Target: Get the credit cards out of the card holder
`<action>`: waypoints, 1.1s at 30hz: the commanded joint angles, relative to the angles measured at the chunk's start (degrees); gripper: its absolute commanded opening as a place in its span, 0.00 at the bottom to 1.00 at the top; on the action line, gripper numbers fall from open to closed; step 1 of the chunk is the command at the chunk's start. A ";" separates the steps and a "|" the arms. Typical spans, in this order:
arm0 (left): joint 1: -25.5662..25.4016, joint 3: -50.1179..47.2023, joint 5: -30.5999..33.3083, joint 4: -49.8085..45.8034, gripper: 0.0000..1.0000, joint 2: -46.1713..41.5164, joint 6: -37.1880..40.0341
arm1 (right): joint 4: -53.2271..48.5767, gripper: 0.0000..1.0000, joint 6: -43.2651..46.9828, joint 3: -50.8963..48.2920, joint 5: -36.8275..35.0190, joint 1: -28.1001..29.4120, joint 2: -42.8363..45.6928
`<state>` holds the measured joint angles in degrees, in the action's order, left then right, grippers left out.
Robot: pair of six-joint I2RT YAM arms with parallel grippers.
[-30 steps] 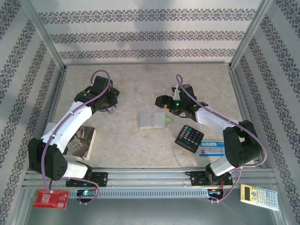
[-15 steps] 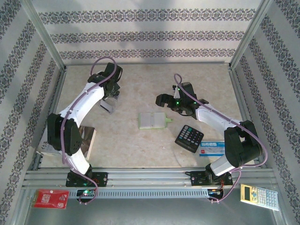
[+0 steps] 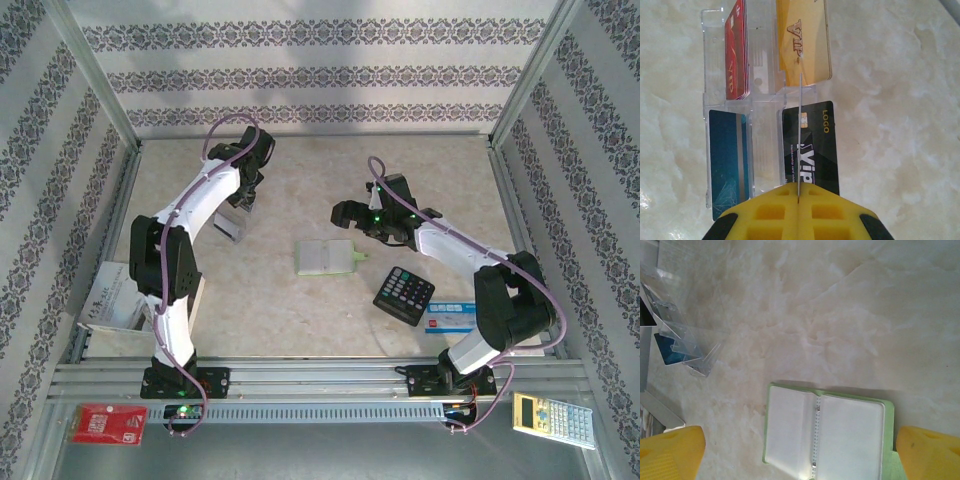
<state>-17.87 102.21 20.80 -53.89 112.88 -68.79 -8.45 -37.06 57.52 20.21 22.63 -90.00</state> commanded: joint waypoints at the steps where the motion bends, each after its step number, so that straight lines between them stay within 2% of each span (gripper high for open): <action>1: 0.56 2.28 -0.15 -3.68 0.00 1.32 -2.12 | -0.82 0.98 0.95 2.16 0.66 0.22 -1.03; 11: 0.71 3.43 -2.69 -4.03 0.01 3.14 -2.74 | -0.96 0.98 0.08 3.01 1.13 0.23 -2.02; 15: 0.73 3.64 -2.43 -4.09 0.23 3.18 -2.42 | -0.96 0.98 -0.19 3.26 1.55 0.22 -2.46; 17: 0.65 3.61 -2.30 -3.61 0.29 3.14 -1.55 | -0.96 0.98 -0.29 3.26 1.59 0.22 -2.55; 23: 0.70 3.71 -3.64 -1.53 0.33 2.72 2.29 | -1.13 0.98 -0.21 3.21 1.26 0.17 -2.25; 27: 0.72 2.99 -6.21 -0.35 0.39 -0.11 6.04 | -2.35 0.98 0.72 3.27 0.61 0.63 -1.98; 33: 0.72 -5.75 -11.97 6.21 0.52 -9.00 13.74 | -9.68 0.93 4.31 4.99 -5.69 5.40 -2.67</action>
<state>-17.87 99.92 12.05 -51.13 109.80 -60.80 -13.08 -35.57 60.40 18.20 25.45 -91.72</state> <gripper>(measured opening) 0.508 0.938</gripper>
